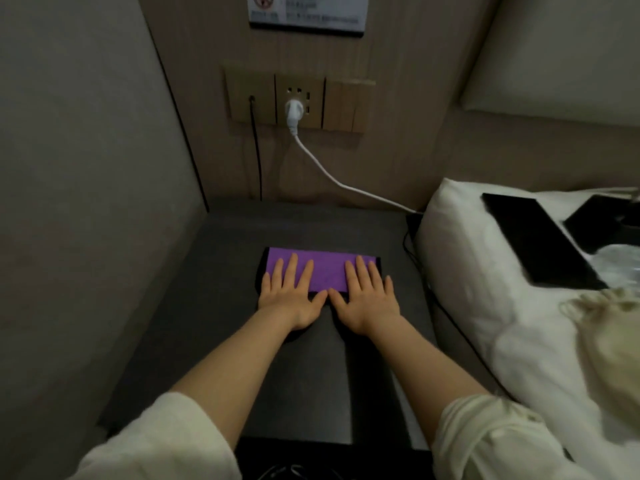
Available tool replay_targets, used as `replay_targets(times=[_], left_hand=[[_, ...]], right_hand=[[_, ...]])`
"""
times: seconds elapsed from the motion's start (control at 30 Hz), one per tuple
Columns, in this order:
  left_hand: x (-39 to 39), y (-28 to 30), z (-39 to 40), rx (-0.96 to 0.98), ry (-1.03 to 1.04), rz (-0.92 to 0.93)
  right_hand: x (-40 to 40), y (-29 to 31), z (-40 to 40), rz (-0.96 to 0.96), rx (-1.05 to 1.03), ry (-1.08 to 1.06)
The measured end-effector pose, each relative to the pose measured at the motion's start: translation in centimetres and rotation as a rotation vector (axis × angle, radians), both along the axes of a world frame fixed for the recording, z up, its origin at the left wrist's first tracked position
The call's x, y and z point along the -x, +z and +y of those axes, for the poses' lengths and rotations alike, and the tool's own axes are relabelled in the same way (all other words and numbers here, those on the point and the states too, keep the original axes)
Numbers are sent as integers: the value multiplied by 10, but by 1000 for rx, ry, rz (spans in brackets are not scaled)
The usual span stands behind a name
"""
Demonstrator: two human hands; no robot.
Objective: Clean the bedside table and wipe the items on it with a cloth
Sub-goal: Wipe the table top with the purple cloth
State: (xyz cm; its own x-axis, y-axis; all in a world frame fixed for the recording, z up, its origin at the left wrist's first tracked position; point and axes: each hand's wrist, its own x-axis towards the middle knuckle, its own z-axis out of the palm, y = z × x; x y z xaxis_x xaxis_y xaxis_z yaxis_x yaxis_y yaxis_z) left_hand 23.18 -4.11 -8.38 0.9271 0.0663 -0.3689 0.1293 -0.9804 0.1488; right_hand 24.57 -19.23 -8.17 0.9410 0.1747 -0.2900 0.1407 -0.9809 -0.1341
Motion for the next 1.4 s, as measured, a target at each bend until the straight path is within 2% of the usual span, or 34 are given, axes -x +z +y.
replay_targets(times=[0.37,0.7,1.03,1.4], left_hand=[[128,3,-37,9,-11,54],[179,9,-74,-26,-59,120],[157,17,-90,-25,-123,187],[69,15,-86,-20,-132,156]], right_hand=[[128,-1,-35,21,-44,-22],[189,-5,-67,19,-13,-95],[170,-4,-81,21,-19,-133],[85,-6,-77,-17,-57,-155]])
